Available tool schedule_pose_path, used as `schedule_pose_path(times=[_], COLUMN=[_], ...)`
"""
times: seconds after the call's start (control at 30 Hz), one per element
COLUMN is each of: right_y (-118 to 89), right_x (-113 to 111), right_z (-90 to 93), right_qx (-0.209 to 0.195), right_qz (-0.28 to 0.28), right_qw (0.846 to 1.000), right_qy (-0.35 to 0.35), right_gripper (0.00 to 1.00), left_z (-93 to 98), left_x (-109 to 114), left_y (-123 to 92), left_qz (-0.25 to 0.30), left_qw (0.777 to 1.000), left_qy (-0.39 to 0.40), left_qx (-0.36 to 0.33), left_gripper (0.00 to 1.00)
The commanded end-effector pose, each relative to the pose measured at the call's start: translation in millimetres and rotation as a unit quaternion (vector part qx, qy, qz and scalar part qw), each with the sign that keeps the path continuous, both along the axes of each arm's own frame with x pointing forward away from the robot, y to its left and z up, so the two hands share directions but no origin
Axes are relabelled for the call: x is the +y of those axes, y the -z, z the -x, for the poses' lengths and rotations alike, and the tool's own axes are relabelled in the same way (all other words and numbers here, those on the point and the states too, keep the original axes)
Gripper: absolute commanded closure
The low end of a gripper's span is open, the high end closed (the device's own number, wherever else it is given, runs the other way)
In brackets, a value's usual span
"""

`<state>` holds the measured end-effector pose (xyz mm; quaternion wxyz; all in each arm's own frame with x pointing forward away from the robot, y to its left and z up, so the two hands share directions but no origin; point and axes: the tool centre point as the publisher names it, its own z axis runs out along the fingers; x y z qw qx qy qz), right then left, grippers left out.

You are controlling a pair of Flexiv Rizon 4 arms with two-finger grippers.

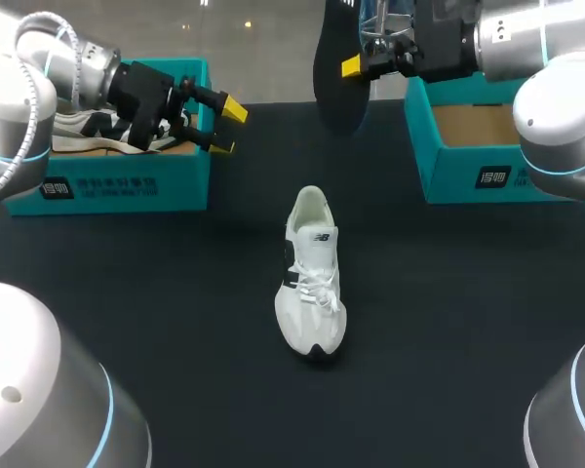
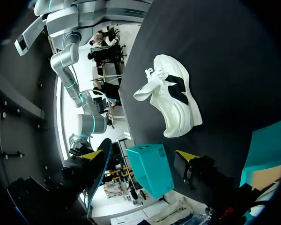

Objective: Take the shoe out of the shoebox, open the shoe tongue, remove and reinsert the insole, then place the shoe into the shoebox

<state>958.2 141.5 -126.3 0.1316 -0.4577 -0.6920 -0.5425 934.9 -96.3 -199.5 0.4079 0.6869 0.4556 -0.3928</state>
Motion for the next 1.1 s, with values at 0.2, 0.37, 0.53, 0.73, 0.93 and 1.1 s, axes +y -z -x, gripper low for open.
schedule_pose_path(times=[0.2,0.37,0.53,0.73,0.93,1.1], right_y=[-0.9,11.1,29.6,50.6,70.6,82.4], right_x=[0.9,8.6,14.4,22.9,30.8,36.4], right_z=[1.0,-4.5,-5.6,0.4,7.7,15.5], right_qx=[0.000,-0.044,-0.057,-0.047,-0.021,-0.003], right_qz=[0.003,-0.001,-0.015,-0.030,-0.032,-0.042], right_qw=[1.000,0.999,0.998,0.998,0.998,0.998], right_qy=[0.002,-0.004,-0.012,-0.028,-0.046,-0.048], right_gripper=[1.00,1.00,1.00,1.00,1.00,1.00], left_z=[0.3,0.3,0.3,0.3,0.3,0.3], left_x=[-0.4,-0.4,-0.4,-0.4,-0.4,-0.4], left_y=[-0.1,-0.1,-0.1,-0.1,-0.1,-0.1], left_qz=[-0.001,-0.001,-0.001,-0.001,-0.001,-0.001], left_qw=[1.000,1.000,1.000,1.000,1.000,1.000], left_qy=[0.000,0.000,0.000,0.000,0.000,0.000], left_qx=[-0.001,-0.001,-0.001,-0.001,-0.001,-0.001], left_gripper=[0.00,0.00,0.00,0.00,0.00,0.00])
